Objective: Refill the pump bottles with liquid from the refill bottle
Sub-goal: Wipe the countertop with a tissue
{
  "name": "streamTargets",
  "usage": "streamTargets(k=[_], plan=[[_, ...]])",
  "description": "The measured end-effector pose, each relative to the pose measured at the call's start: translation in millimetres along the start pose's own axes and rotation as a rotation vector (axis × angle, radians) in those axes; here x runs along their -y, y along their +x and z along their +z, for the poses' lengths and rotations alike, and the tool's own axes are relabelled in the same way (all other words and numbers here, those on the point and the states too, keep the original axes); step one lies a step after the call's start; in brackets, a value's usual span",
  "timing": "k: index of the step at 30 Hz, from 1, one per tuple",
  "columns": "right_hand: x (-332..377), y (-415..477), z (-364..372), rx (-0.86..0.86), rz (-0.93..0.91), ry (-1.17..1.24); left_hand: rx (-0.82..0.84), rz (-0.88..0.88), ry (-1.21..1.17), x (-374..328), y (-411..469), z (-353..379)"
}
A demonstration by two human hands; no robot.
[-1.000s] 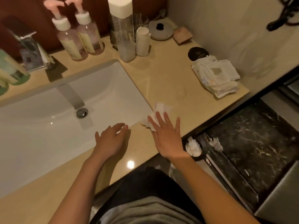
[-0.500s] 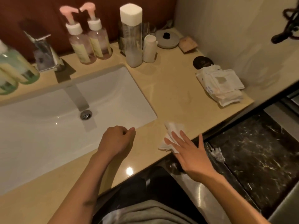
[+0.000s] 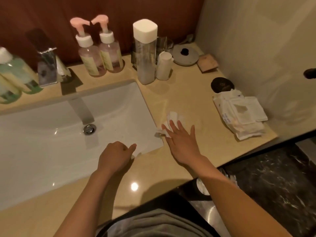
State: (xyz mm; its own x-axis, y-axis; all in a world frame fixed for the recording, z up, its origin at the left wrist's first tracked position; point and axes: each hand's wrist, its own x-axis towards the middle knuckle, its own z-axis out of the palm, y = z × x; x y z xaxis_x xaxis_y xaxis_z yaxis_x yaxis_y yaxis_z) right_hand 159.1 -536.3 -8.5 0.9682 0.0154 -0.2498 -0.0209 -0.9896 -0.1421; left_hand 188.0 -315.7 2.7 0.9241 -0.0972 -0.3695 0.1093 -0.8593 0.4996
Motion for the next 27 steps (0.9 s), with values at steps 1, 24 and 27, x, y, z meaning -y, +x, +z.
streamTargets(k=[1, 24, 27], plan=[[2, -4, 2, 0.003, -0.04, -0.023, -0.017, -0.019, -0.056, 1, -1, 4], [-62, 91, -45, 0.055, -0.233, -0.203, -0.018, -0.018, -0.285, -8, 16, 3], [-39, 109, -38, 0.026, -0.08, -0.08, -0.006, 0.003, -0.284, -13, 15, 4]])
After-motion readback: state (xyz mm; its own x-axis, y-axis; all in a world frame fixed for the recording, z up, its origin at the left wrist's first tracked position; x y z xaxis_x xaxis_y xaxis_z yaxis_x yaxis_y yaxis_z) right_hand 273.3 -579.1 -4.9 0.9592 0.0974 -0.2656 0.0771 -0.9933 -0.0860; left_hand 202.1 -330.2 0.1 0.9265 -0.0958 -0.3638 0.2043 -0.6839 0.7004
